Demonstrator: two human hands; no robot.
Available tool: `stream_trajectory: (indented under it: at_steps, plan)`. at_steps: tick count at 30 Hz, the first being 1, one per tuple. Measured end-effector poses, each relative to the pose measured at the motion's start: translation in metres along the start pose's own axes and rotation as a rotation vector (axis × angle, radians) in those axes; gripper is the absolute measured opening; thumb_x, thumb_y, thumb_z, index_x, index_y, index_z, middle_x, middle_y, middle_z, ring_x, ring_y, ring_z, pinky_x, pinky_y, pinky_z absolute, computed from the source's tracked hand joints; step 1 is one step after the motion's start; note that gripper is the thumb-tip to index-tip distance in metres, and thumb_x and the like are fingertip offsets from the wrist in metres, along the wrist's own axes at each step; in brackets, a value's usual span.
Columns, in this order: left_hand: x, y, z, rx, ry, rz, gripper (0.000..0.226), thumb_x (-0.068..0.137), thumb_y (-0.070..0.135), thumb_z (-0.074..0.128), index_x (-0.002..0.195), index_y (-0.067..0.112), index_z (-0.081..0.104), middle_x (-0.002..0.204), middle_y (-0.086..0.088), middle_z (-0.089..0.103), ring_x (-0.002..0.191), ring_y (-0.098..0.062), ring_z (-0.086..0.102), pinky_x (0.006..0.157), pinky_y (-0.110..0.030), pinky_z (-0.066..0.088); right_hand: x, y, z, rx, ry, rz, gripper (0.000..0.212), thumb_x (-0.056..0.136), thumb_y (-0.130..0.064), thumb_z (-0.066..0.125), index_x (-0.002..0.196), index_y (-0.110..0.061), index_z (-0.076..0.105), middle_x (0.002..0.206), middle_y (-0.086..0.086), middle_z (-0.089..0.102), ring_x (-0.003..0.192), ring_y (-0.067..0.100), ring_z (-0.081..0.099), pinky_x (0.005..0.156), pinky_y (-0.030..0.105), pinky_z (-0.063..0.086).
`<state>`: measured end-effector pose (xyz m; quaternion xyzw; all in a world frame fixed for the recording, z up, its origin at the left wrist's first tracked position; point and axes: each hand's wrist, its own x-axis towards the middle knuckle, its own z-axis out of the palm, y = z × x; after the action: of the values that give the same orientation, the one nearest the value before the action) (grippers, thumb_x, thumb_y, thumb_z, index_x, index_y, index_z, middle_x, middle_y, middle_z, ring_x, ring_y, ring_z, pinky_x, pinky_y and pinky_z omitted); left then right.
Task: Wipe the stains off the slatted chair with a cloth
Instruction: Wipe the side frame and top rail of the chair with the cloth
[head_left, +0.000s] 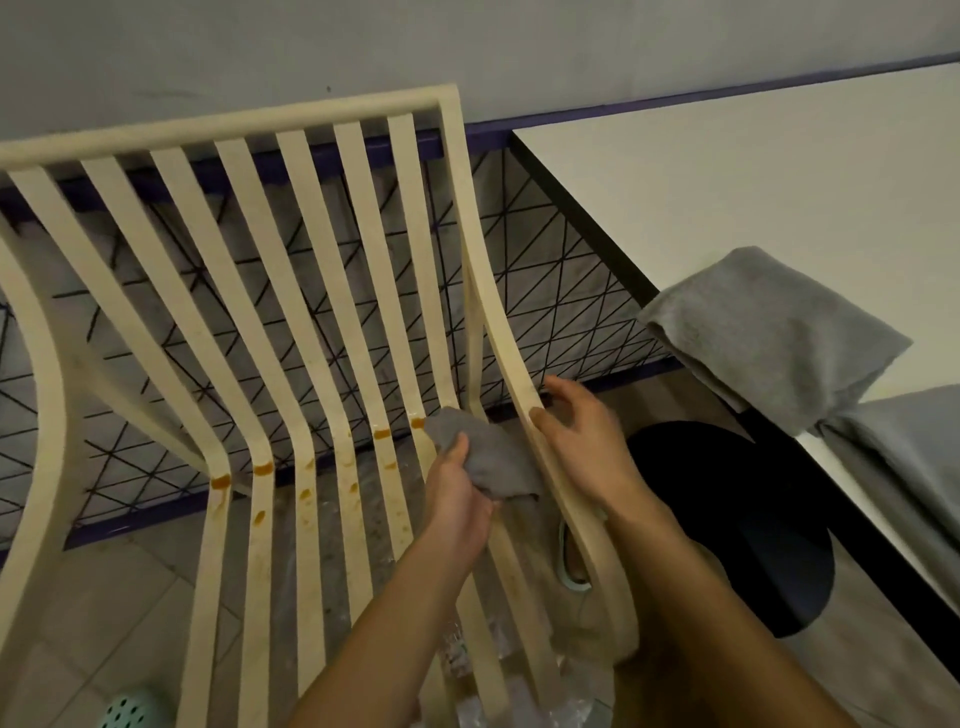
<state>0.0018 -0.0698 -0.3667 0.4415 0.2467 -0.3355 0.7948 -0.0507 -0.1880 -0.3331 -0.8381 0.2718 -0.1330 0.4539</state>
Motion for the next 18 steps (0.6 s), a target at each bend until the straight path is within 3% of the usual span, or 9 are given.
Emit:
stream_trajectory:
  at_steps: [4, 7, 12, 15, 18]
  plan:
    - [0.044, 0.013, 0.029, 0.081, 0.003, -0.047, 0.05, 0.101, 0.036, 0.045, 0.133, -0.002, 0.05, 0.121, -0.02, 0.064, 0.112, -0.033, 0.062, 0.097, -0.048, 0.049, 0.026, 0.01, 0.025, -0.053, -0.225, 0.229, 0.044, 0.102, -0.038, 0.043, 0.134, -0.009, 0.047, 0.128, 0.013, 0.059, 0.114, 0.027, 0.057, 0.08, 0.026, 0.042]
    - [0.08, 0.038, 0.068, 0.154, 0.042, 0.034, 0.048, 0.102, 0.037, 0.045, 0.133, 0.001, 0.05, 0.111, -0.012, 0.062, 0.108, -0.027, 0.06, 0.095, -0.04, 0.048, 0.025, 0.021, 0.031, -0.039, -0.201, 0.22, 0.045, 0.103, -0.044, 0.037, 0.137, -0.016, 0.044, 0.126, 0.008, 0.059, 0.114, 0.025, 0.056, 0.081, 0.027, 0.04]
    - [0.111, 0.091, 0.112, 0.255, 0.025, 0.104, 0.051, 0.1, 0.044, 0.045, 0.132, 0.005, 0.052, 0.129, -0.012, 0.057, 0.12, -0.033, 0.055, 0.086, -0.043, 0.047, 0.025, 0.032, 0.035, -0.008, -0.198, 0.222, 0.043, 0.101, -0.05, 0.032, 0.134, -0.026, 0.044, 0.121, 0.0, 0.06, 0.114, 0.022, 0.056, 0.096, 0.04, 0.046]
    - [0.117, 0.104, 0.121, 0.282, -0.027, 0.06, 0.066, 0.095, 0.058, 0.045, 0.136, 0.007, 0.052, 0.135, -0.018, 0.054, 0.124, -0.034, 0.052, 0.105, -0.049, 0.041, 0.031, 0.03, 0.038, -0.017, -0.19, 0.232, 0.04, 0.101, -0.05, 0.032, 0.131, -0.025, 0.044, 0.114, 0.002, 0.059, 0.107, 0.021, 0.057, 0.089, 0.038, 0.047]
    - [0.125, 0.088, 0.116, 0.432, -0.041, 0.149, 0.061, 0.095, 0.056, 0.047, 0.135, 0.011, 0.053, 0.128, -0.014, 0.061, 0.115, -0.03, 0.059, 0.103, -0.047, 0.045, 0.031, 0.028, 0.038, -0.04, -0.179, 0.227, 0.035, 0.102, -0.048, 0.032, 0.122, -0.023, 0.046, 0.099, -0.001, 0.058, 0.093, 0.018, 0.059, 0.077, 0.032, 0.044]
